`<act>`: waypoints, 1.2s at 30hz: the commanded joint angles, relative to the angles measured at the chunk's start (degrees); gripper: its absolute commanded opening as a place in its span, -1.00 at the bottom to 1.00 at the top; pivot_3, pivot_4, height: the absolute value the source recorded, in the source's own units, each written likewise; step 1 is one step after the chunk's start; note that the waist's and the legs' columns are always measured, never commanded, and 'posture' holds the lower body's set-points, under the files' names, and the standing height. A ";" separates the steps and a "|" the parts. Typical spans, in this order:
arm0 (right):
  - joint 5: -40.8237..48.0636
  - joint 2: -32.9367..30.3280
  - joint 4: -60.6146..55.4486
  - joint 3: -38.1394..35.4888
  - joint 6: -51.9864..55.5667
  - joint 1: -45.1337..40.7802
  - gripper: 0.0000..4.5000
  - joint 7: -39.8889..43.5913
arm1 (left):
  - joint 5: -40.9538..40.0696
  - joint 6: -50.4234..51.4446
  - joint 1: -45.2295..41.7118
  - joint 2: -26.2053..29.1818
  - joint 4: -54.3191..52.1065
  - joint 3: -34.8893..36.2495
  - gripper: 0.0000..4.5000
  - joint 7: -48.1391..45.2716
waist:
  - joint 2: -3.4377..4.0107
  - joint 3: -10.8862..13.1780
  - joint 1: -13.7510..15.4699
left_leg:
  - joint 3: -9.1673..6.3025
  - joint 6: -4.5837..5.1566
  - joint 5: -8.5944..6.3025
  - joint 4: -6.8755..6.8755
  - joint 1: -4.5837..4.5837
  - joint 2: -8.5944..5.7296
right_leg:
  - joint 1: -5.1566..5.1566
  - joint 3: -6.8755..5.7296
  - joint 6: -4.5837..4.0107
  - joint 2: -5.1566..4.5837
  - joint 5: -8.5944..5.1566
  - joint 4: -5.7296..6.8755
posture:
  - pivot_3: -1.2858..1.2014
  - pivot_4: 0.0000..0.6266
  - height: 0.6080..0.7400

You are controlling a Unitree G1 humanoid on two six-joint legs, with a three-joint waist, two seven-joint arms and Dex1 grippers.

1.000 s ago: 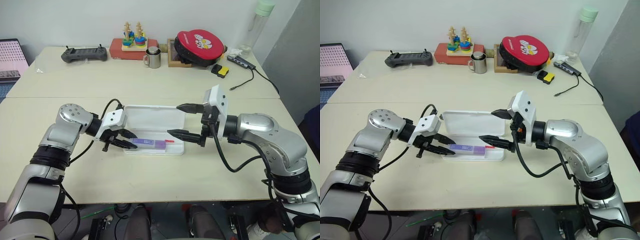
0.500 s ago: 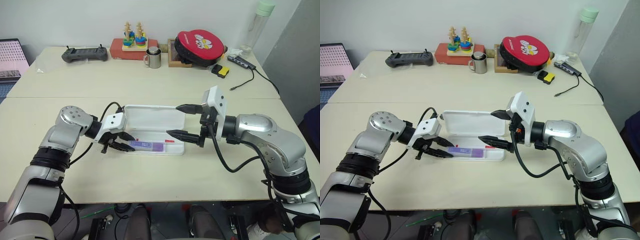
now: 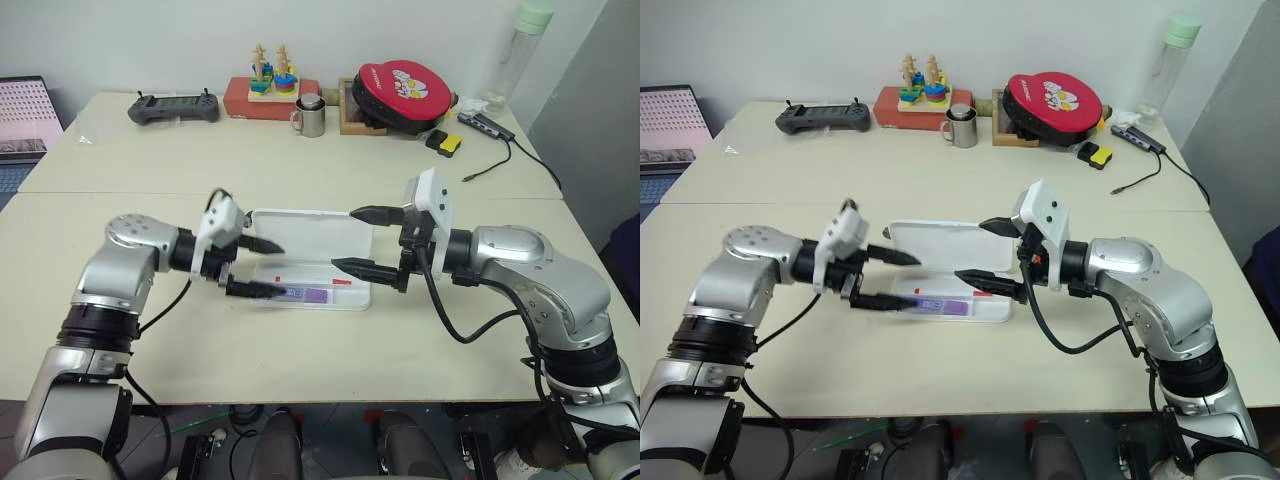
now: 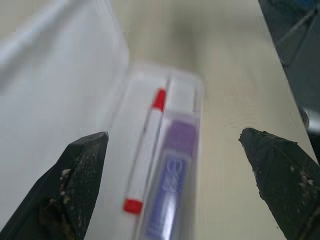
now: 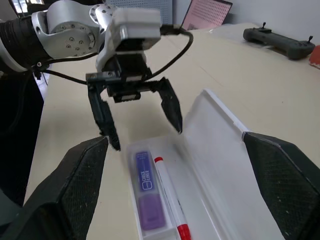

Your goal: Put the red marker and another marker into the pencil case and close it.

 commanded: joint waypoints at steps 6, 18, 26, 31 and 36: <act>-1.74 3.39 4.69 -4.25 -5.14 -6.26 1.00 -4.24 | -6.08 0.61 -6.77 -8.06 4.07 18.49 0.98 30.78 | -0.01 0.00 0.10 | -0.03 0.00 0.01 0.03 0.05 0.00 | 0.03 -0.02 0.02 0.01 0.03 0.05 | 0.03 -0.52 1.00; -4.91 5.10 8.26 -2.92 -7.63 -8.78 1.00 -4.66 | 7.69 -14.18 -11.85 -7.07 32.51 11.81 0.98 37.34 | -0.01 -0.01 0.12 | -0.01 0.01 0.02 -0.10 0.20 -0.05 | 0.15 -0.01 0.03 0.00 0.05 0.00 | 0.03 -0.52 1.00; -5.22 5.40 7.34 -3.08 -7.77 -7.49 1.00 -5.44 | 14.64 -17.19 -13.07 -9.42 44.18 5.10 0.98 34.96 | -0.01 -0.01 0.11 | -0.01 0.01 0.02 -0.09 0.19 -0.05 | 0.14 -0.02 0.04 0.00 0.05 0.01 | 0.03 -0.52 1.00; -5.45 5.53 7.64 -3.17 -8.09 -7.81 1.00 -5.68 | 16.66 -17.71 -14.73 -10.42 47.83 3.99 0.98 36.14 | -0.01 -0.01 0.20 | -0.02 0.01 0.02 -0.09 0.19 -0.05 | 0.14 -0.03 0.04 0.00 0.05 0.03 | 0.03 -0.52 1.00; -5.34 5.49 7.39 -3.18 -8.08 -7.96 1.00 -5.60 | 17.56 -18.81 -15.47 -10.93 49.10 3.73 0.82 36.34 | -0.01 -0.01 0.21 | -0.01 0.01 0.02 -0.09 0.19 -0.05 | 0.15 -0.02 0.04 0.00 0.05 0.02 | 0.03 -0.52 1.00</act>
